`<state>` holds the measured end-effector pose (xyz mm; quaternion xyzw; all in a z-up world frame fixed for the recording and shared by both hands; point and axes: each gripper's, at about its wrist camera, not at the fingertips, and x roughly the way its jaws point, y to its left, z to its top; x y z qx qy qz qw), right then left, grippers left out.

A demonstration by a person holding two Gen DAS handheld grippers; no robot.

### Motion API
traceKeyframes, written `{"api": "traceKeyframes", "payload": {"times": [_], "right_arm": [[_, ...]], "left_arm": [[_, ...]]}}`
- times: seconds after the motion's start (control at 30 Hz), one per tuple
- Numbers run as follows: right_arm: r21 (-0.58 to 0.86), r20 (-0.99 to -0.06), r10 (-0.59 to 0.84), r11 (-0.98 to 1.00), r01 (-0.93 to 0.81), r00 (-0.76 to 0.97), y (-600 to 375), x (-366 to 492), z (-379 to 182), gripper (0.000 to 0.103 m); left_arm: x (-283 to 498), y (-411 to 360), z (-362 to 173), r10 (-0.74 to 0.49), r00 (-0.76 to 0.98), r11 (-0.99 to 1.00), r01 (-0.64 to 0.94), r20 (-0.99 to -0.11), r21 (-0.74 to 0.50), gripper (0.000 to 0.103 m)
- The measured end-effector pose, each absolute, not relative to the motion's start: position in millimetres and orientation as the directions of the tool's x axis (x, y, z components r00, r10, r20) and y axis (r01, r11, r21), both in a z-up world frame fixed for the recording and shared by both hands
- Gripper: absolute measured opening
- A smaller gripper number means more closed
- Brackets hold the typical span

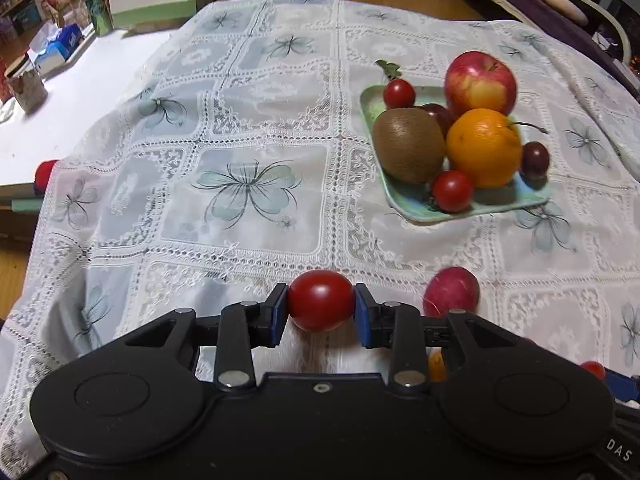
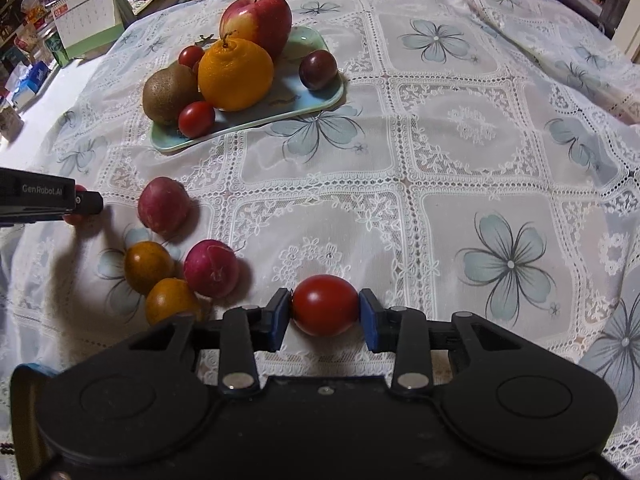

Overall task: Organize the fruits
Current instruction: 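Grasp a red cherry tomato with the right tool while the left tool grasps another, then carry the tomatoes over the gold tray and open both tools to release them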

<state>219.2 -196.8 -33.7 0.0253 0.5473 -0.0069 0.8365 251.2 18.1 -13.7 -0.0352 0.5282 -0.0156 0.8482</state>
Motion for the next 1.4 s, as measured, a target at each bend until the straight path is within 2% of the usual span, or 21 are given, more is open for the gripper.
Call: {"api": "traceKeyframes", "payload": {"times": [0.4, 0.73, 0.93, 1.4], "right_arm": [[0.08, -0.889, 0.082, 0.997, -0.023, 0.45, -189.5, 172.8, 0.6, 0.037], [0.125, -0.884, 0.17, 0.984, -0.13, 0.435, -173.7, 119.8, 16.0, 0.037], [0.158, -0.893, 0.213, 0.973, -0.166, 0.396, -167.2, 99.3, 15.3, 0.037], [0.128, -0.919, 0.197, 0.968, -0.214, 0.341, -148.3, 80.6, -4.6, 0.037]], "left_arm": [[179.2, 21.2, 24.8, -0.097, 0.461, 0.995, 0.045, -0.882, -0.086, 0.042], [108.9, 29.5, 23.6, -0.152, 0.419, 0.988, 0.066, -0.895, -0.137, 0.042], [71.3, 38.6, 19.9, -0.129, 0.414, 0.992, 0.04, -0.901, -0.123, 0.042], [29.4, 37.2, -5.3, -0.057, 0.376, 0.998, 0.009, -0.925, -0.058, 0.042]]}}
